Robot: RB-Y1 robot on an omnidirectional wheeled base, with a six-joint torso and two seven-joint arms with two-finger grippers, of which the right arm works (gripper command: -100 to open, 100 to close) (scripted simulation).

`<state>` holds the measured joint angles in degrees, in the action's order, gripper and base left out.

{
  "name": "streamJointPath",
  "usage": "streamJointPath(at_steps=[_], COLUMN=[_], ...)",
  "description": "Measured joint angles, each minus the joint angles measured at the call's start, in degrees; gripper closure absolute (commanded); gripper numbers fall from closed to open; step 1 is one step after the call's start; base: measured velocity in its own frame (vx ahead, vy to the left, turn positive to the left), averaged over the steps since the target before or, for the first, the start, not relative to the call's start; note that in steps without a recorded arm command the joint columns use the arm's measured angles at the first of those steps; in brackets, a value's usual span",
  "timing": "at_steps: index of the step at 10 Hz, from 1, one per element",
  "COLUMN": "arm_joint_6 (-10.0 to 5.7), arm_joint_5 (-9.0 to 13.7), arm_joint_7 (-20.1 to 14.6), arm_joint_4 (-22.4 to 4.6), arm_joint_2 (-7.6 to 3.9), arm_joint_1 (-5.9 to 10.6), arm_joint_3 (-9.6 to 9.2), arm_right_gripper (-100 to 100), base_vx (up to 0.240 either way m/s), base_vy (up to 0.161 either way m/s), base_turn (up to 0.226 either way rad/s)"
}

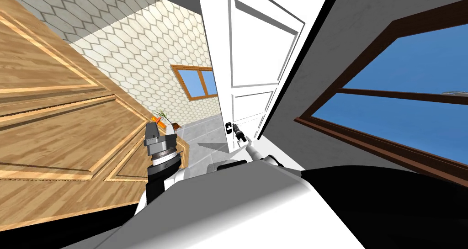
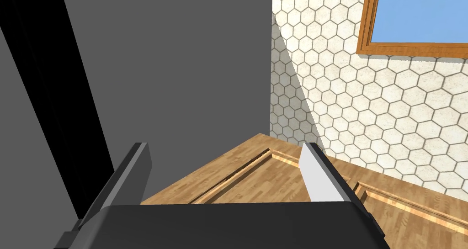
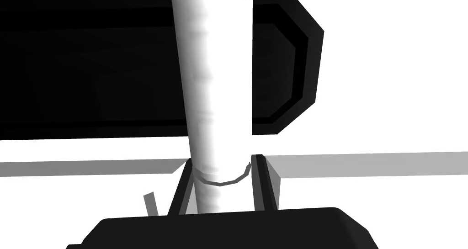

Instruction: Push the door open

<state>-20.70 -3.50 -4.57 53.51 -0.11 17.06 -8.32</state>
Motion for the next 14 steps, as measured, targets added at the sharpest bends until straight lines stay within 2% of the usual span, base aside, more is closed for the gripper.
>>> streamJointPath(at_steps=[1,2,3,5,6,7,8,9,10,11,12,14], arm_joint_6=[0.76,0.56,-0.51,0.14,0.06,-0.12,0.62,0.61,0.28,0.49,0.25,0.4], arm_joint_5=[0.2,0.3,0.5,0.8,0.8,0.9,1.1,1.1,1.4,1.5,1.7,1.8], arm_joint_7=[0.0,0.4,0.5,0.7,1.1,1.7,1.7,2.1,1.8,1.9,2.0,2.7], arm_joint_4=[0.4,-0.7,-1.9,-0.6,-0.6,-1.9,-1.2,-0.8,-1.2,-0.5,-1.1,-0.8], arm_joint_2=[-0.51,-0.44,-0.8,-1.41,-1.25,-0.95,-1.25,-1.07,-1.7,-1.71,-1.94,-1.51], arm_joint_1=[-0.08,0.74,1.14,0.55,0.62,1.64,1.55,0.97,0.96,0.39,0.78,0.73], arm_joint_3=[0.53,1.44,2.16,3.31,4.04,5.04,5.6,6.23,6.65,7.28,7.89,9.37], arm_right_gripper=[100,100,100,100,100,100,100,100,100,100,100,100], base_vx=[0.124,0.155,0.179,0.124,0.098,0.103,0.136,0.14,0.131,0.107,0.099,0.13], base_vy=[0.115,0.112,0.155,0.13,0.096,0.122,0.127,0.135,0.148,0.14,0.115,0.134], base_turn=[-0.056,-0.043,-0.062,-0.097,-0.054,-0.064,-0.077,-0.077,-0.086,-0.076,-0.06,-0.091])
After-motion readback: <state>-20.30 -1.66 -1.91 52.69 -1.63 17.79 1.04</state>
